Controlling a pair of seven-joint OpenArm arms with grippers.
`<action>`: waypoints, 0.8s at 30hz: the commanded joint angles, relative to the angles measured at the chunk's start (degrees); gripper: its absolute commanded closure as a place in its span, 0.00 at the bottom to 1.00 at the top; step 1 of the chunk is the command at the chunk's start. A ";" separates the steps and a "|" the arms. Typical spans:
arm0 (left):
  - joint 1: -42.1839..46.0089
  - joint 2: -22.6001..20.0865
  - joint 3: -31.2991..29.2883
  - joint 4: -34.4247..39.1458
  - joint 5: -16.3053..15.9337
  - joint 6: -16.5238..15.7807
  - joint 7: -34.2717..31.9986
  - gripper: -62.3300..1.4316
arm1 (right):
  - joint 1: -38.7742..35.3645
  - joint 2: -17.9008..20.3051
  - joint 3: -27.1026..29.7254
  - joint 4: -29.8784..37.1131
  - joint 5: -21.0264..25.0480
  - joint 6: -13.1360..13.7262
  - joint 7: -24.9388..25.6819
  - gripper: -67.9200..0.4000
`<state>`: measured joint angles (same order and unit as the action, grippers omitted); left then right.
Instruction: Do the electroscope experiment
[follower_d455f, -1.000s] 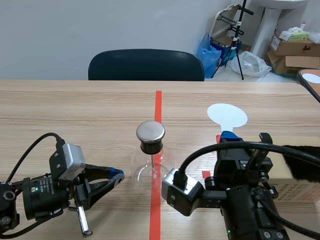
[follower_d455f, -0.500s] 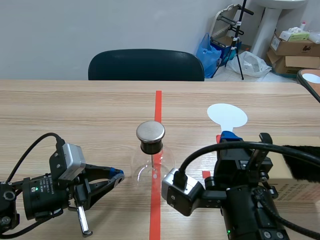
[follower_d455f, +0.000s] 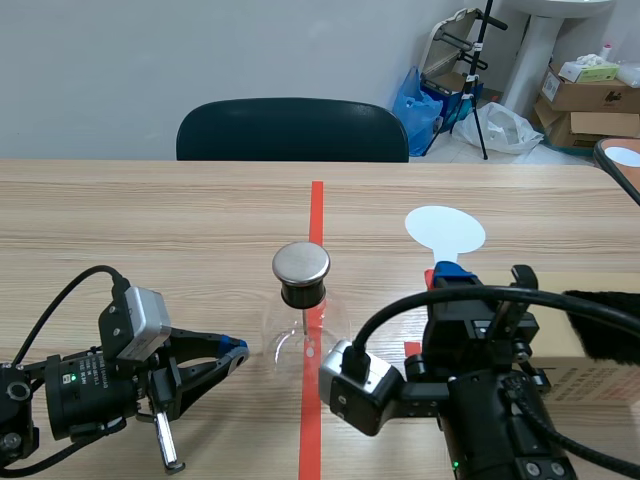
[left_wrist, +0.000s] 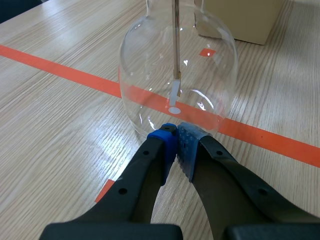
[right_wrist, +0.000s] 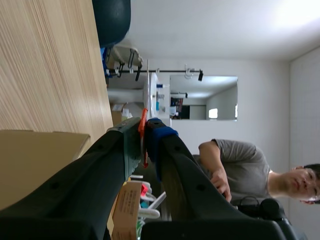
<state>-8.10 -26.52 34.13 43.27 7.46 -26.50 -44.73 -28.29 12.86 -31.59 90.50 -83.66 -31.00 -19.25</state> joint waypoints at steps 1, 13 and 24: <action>0.00 -0.02 -0.02 0.50 -0.74 0.33 -0.66 0.93 | 0.68 0.28 0.13 1.01 -0.04 -0.61 1.77 0.98; 0.00 -0.02 -0.02 0.50 -0.74 0.33 -0.66 0.93 | 0.68 0.28 0.13 1.01 -0.04 -0.59 19.78 0.98; 0.00 -0.02 -0.02 0.50 -0.74 0.33 -0.66 0.93 | 0.68 0.28 0.13 1.01 -0.04 -0.57 27.89 0.98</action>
<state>-8.10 -26.52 34.13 43.27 7.46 -26.50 -44.73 -28.29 12.88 -31.59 90.50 -83.66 -31.00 8.78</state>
